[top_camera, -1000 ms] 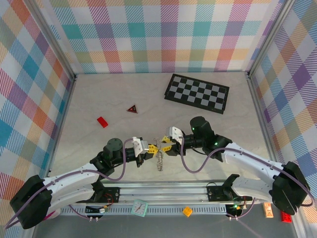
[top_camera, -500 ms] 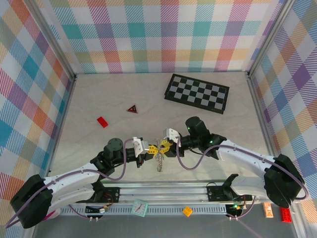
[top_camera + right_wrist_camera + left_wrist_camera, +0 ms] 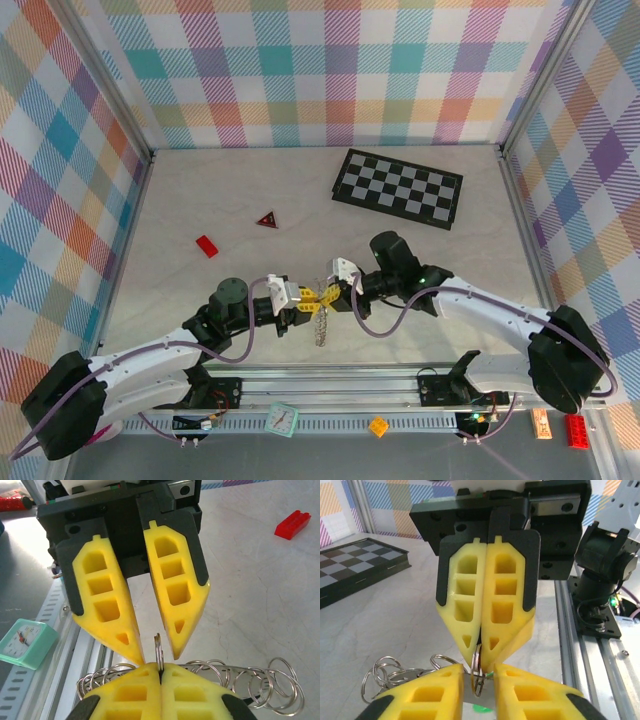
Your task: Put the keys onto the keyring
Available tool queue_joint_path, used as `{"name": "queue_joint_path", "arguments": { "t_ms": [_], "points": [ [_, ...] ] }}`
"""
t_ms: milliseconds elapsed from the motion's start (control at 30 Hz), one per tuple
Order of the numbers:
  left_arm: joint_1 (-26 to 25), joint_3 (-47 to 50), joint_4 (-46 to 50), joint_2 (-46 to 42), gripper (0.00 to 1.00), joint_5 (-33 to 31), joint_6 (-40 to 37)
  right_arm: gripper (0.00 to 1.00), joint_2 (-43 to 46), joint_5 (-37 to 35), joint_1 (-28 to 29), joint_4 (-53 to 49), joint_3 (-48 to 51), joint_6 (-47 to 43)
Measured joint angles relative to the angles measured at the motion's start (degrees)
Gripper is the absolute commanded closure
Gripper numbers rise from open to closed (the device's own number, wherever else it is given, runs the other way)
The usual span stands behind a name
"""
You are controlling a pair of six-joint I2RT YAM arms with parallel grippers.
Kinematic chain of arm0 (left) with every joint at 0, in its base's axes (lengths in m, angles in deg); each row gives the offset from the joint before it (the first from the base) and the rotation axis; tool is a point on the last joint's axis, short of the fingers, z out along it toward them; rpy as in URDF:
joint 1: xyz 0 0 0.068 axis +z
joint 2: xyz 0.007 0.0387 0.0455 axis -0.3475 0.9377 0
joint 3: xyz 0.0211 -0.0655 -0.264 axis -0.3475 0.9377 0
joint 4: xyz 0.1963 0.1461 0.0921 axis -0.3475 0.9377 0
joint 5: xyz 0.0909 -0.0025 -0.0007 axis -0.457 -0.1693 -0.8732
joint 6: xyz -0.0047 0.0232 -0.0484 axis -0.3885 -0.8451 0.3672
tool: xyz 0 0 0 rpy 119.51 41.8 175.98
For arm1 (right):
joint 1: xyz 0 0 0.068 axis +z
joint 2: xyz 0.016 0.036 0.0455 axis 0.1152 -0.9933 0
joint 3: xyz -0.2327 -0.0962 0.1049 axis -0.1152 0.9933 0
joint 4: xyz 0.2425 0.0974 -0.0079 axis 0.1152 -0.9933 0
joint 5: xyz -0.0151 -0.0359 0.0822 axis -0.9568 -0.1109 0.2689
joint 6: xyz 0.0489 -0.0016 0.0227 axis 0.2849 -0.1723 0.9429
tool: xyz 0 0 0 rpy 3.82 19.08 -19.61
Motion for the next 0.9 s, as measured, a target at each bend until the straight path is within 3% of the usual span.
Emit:
{"name": "queue_joint_path", "arguments": {
  "t_ms": [333, 700, 800, 900],
  "points": [
    [0.0, -4.61, 10.05, -2.23, 0.81, -0.96, -3.26, 1.0, -1.66, -12.0, 4.98, -19.39, -12.55, -9.53],
    [-0.13, -5.01, 13.0, -1.33, 1.0, 0.61, -5.27, 1.0, -3.45, -17.03, 7.67, -26.86, -16.35, -13.46],
    [-0.15, -5.03, 13.05, -1.29, 1.0, 0.85, -5.29, 0.8, -3.37, -17.0, 7.76, -26.71, -16.22, -13.27],
    [-0.15, -5.05, 13.05, -1.29, 1.0, 0.74, -5.27, 0.68, -0.96, -15.28, 7.02, -22.71, -13.07, -11.67]
  ]
}}
